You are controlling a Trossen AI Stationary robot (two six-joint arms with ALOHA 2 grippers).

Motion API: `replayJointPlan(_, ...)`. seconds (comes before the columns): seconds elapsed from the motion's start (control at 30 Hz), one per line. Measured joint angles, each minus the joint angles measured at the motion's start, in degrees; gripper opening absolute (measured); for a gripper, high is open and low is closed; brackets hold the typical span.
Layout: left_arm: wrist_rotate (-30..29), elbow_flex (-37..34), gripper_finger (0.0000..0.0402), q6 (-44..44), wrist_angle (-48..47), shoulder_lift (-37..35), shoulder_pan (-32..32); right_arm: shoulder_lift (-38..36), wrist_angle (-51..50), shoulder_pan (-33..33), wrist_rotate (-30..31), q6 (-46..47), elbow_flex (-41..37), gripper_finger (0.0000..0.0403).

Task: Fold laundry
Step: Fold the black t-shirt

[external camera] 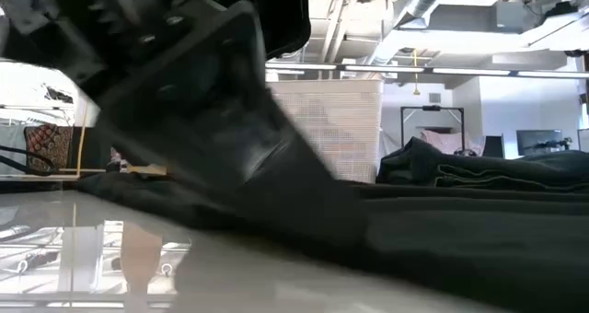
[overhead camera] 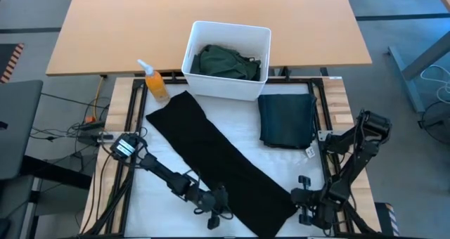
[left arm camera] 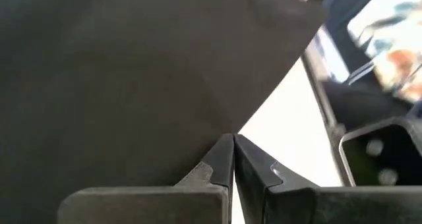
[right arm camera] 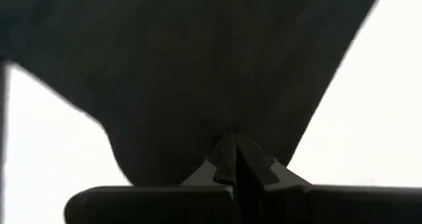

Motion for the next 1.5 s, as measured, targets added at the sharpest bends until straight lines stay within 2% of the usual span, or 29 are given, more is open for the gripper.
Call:
replayJointPlan(0.2, 6.1, 6.0, 0.0, -2.4, -19.7, -1.7, -0.7, 0.0, 1.5, 3.2, -1.9, -3.6, 1.4, 0.0021)
replayJointPlan(0.27, 6.6, 7.9, 0.0, -2.3, -26.6, -2.7, -0.7, 0.0, 1.4, 3.1, -1.7, -6.4, 2.2, 0.0021)
replayJointPlan(0.33, 6.6, 9.2, 0.0, -1.7, -31.2, -3.9, -0.6, -0.4, 1.6, 2.7, -0.5, -10.2, 3.0, 0.0021)
replayJointPlan(0.43, 6.8, 10.6, 0.0, 0.8, -33.0, -6.3, 0.3, -0.4, 1.5, 1.2, 1.0, -16.5, 4.4, 0.0021)
replayJointPlan(0.53, 4.5, 13.5, 0.0, 3.5, -29.4, -8.4, 0.8, -0.4, 2.5, -0.3, 1.8, -23.2, 5.4, 0.0021)
replayJointPlan(0.6, 2.7, 15.1, 0.0, 6.2, -23.3, -8.7, 0.8, -0.4, 5.1, -0.8, 1.8, -29.7, 5.5, 0.0021)
replayJointPlan(0.77, 1.4, 20.7, 0.0, 11.6, -5.0, -1.8, 0.4, -0.7, 9.4, -0.7, 3.5, -42.4, 5.5, 0.0021)
replayJointPlan(0.9, 0.8, 33.5, 0.0, 15.3, -4.5, 7.5, 0.1, -0.8, 9.9, 0.3, 6.0, -43.4, 5.1, 0.0021)
replayJointPlan(0.97, 3.3, 41.7, 0.0, 15.5, -6.6, 13.1, 0.1, -0.8, 10.7, 1.0, 7.2, -41.8, 4.3, 0.0021)
replayJointPlan(1.1, 8.9, 56.1, 0.0, 14.9, -16.4, 22.0, 0.5, -0.8, 10.9, 2.8, 9.5, -36.0, 2.2, 0.0021)
replayJointPlan(1.2, 9.6, 63.9, 0.0, 12.7, -24.6, 25.4, 0.8, -0.8, 10.2, 4.1, 11.9, -32.4, 1.6, 0.0021)
replayJointPlan(1.33, 5.0, 67.3, 0.0, 9.7, -37.9, 26.5, 1.2, -0.8, 9.7, 4.6, 13.4, -30.5, 1.6, 0.0021)
replayJointPlan(1.5, 5.9, 67.2, 0.0, 7.3, -43.1, 26.8, 1.1, -0.8, 10.3, 4.6, 13.4, -27.4, 1.6, 0.0021)
